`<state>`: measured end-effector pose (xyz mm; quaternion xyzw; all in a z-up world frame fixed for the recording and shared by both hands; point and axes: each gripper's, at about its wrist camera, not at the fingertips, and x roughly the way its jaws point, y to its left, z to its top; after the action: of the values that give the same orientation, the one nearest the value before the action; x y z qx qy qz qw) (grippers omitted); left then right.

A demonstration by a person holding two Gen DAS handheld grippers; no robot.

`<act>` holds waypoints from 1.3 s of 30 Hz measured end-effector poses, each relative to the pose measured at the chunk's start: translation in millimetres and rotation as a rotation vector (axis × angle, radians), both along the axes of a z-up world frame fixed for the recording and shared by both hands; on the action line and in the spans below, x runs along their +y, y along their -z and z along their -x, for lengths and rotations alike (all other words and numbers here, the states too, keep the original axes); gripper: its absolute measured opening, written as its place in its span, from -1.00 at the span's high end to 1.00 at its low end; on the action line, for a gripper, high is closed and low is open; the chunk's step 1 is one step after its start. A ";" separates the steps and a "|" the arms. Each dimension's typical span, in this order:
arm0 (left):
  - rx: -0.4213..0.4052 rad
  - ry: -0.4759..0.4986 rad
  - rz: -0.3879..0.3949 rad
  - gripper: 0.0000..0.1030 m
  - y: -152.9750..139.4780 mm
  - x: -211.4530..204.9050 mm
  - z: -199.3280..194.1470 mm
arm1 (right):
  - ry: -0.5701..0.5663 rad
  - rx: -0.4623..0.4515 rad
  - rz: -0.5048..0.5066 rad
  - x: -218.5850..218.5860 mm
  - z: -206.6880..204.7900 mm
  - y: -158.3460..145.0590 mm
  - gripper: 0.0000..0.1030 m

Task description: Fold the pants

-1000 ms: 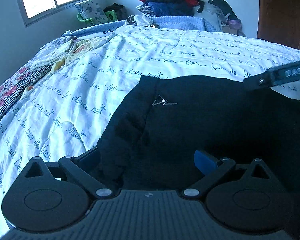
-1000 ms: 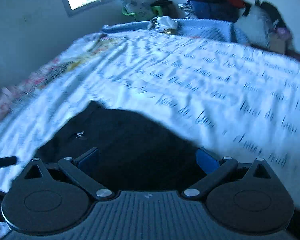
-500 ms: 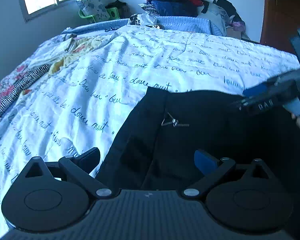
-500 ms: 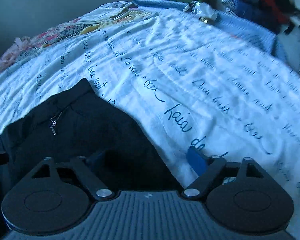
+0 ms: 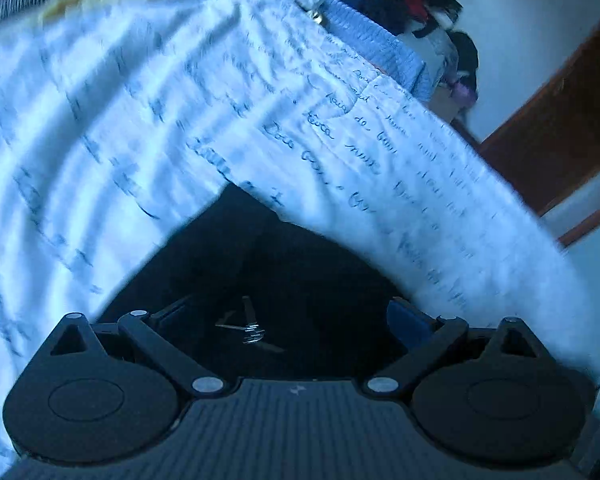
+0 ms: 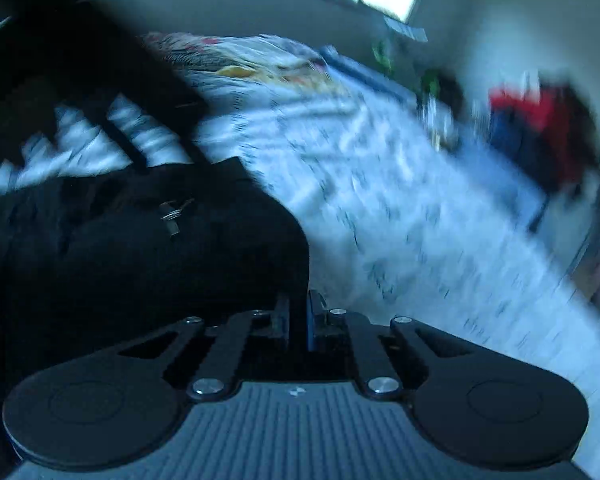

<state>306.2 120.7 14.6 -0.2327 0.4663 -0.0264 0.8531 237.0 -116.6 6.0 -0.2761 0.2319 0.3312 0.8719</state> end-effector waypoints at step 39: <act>-0.185 -0.036 0.126 0.80 7.5 25.7 110.6 | 0.233 -0.339 0.416 -37.1 89.2 34.9 0.85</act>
<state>195.6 146.5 7.1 -0.2908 0.3790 -0.0617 0.8764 147.8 -153.7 -28.9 -0.4718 0.1757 0.1234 0.8552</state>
